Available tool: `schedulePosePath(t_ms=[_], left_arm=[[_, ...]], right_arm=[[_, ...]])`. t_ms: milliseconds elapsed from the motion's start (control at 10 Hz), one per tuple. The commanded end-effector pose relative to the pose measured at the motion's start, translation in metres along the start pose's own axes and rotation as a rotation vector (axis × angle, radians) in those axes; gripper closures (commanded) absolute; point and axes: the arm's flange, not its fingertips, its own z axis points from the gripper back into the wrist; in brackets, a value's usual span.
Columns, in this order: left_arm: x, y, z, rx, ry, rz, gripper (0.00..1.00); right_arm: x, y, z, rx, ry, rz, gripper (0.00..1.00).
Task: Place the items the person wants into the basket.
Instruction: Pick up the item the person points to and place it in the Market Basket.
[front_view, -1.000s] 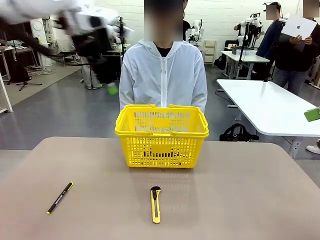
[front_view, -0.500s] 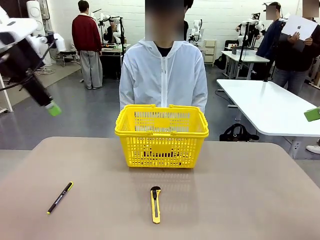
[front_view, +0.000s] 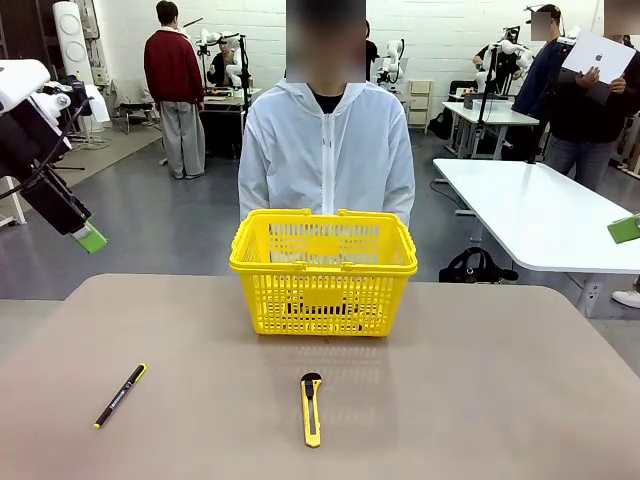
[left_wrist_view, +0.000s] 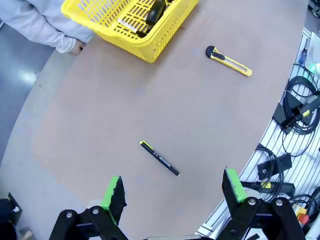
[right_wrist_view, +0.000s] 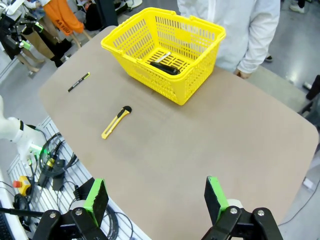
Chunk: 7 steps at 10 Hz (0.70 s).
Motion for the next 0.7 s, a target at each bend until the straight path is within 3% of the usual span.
schedulePosePath(t_ms=[0,200,600], left_arm=[[0.005,0.003,0.003,-0.005,0.005,0.008,0.00],[0.002,0.000,0.001,-0.001,-0.002,-0.003,0.00],[-0.082,0.057,0.096,-0.186,-0.336,-0.043,0.00]], right_arm=[[-0.001,-0.001,-0.002,0.004,0.001,0.007,0.00],[-0.001,-0.001,-0.002,0.004,0.001,0.007,0.00],[-0.001,-0.001,-0.002,0.004,0.001,0.007,0.00]])
